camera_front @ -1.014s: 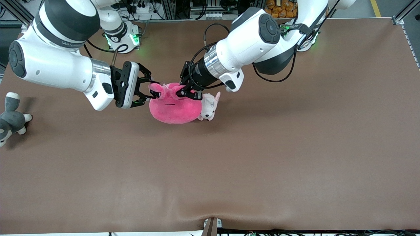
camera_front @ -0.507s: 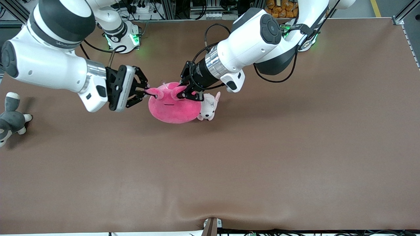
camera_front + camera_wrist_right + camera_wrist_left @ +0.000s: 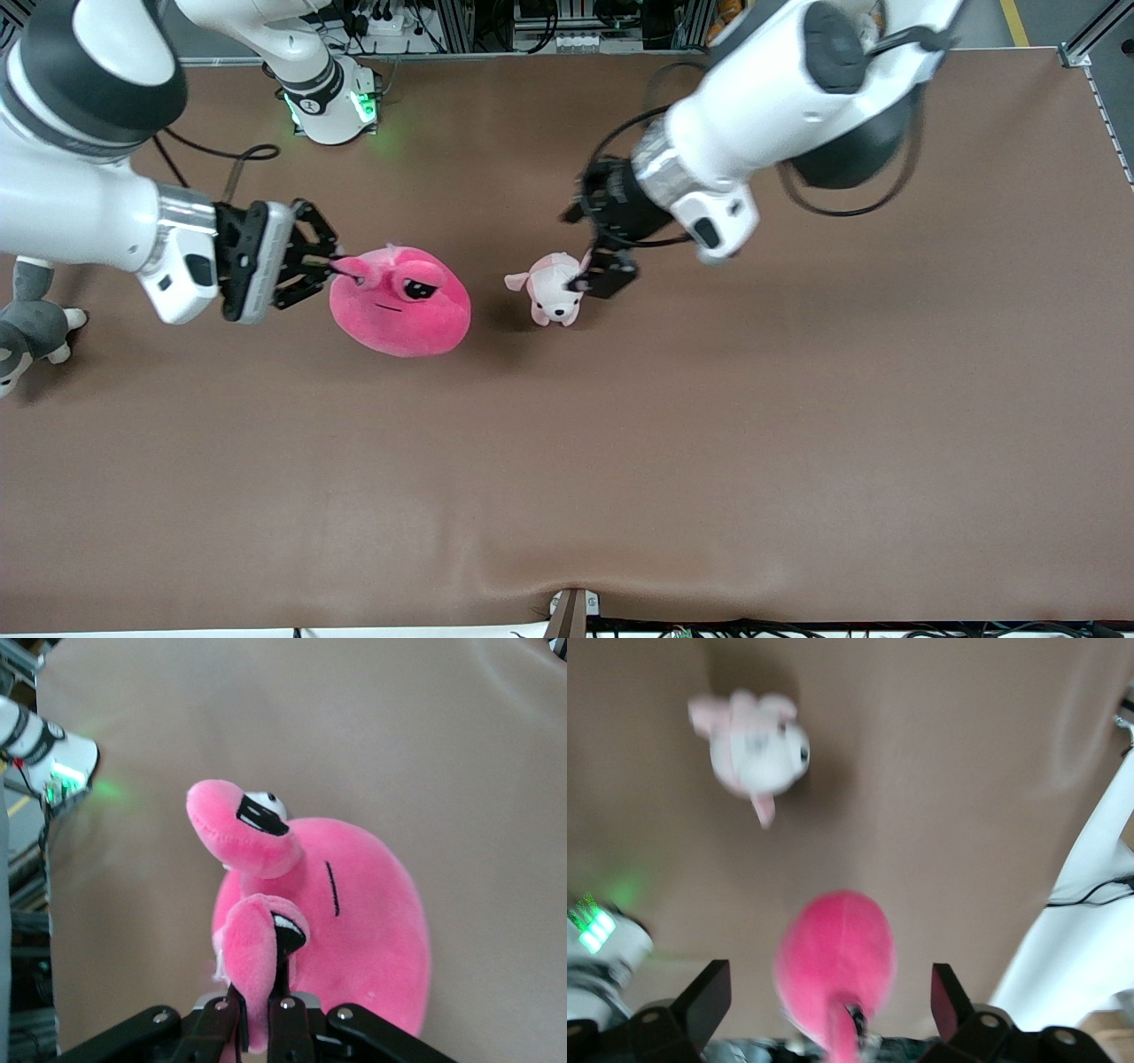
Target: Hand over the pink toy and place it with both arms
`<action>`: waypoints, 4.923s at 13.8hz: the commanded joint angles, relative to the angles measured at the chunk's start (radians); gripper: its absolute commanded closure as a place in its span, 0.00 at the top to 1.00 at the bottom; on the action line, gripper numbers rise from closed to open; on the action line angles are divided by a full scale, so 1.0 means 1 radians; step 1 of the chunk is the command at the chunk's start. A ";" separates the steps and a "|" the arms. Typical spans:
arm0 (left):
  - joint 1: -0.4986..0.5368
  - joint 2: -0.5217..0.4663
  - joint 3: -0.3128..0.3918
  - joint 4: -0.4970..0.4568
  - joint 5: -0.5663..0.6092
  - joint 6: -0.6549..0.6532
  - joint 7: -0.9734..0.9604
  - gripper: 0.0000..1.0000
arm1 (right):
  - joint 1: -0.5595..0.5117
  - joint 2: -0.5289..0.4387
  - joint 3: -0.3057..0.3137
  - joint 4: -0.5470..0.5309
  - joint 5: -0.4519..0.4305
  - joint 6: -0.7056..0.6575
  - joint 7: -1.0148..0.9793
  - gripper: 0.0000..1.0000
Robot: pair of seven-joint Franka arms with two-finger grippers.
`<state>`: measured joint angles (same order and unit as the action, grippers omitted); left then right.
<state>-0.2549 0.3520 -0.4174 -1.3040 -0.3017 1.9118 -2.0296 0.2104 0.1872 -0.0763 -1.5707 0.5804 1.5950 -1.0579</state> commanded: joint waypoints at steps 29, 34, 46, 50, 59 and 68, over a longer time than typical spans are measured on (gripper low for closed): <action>0.218 -0.473 0.358 -0.265 0.340 -0.507 1.853 1.00 | -0.430 0.279 0.013 0.222 -0.299 -0.079 -0.467 1.00; 0.224 -0.481 0.359 -0.268 0.340 -0.510 1.861 1.00 | -0.355 0.116 0.013 0.177 -0.384 -0.079 -0.090 1.00; 0.301 -0.530 0.355 -0.299 0.339 -0.528 1.861 1.00 | -0.246 -0.196 0.013 0.026 -0.557 -0.187 0.902 1.00; 0.292 -0.527 0.341 -0.301 0.340 -0.540 1.867 1.00 | -0.246 -0.218 0.023 0.011 -0.556 -0.196 1.104 1.00; 0.292 -0.522 0.312 -0.290 0.342 -0.559 1.902 1.00 | -0.244 -0.218 0.023 0.020 -0.573 -0.162 1.095 1.00; 0.292 -0.509 0.287 -0.265 0.342 -0.559 1.907 1.00 | -0.236 -0.219 0.023 0.031 -0.567 -0.172 1.049 1.00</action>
<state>0.0325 -0.1524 -0.1265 -1.5837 0.0342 1.3616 -0.1381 -0.0342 -0.0038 -0.0510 -1.5188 0.0299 1.4178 0.0017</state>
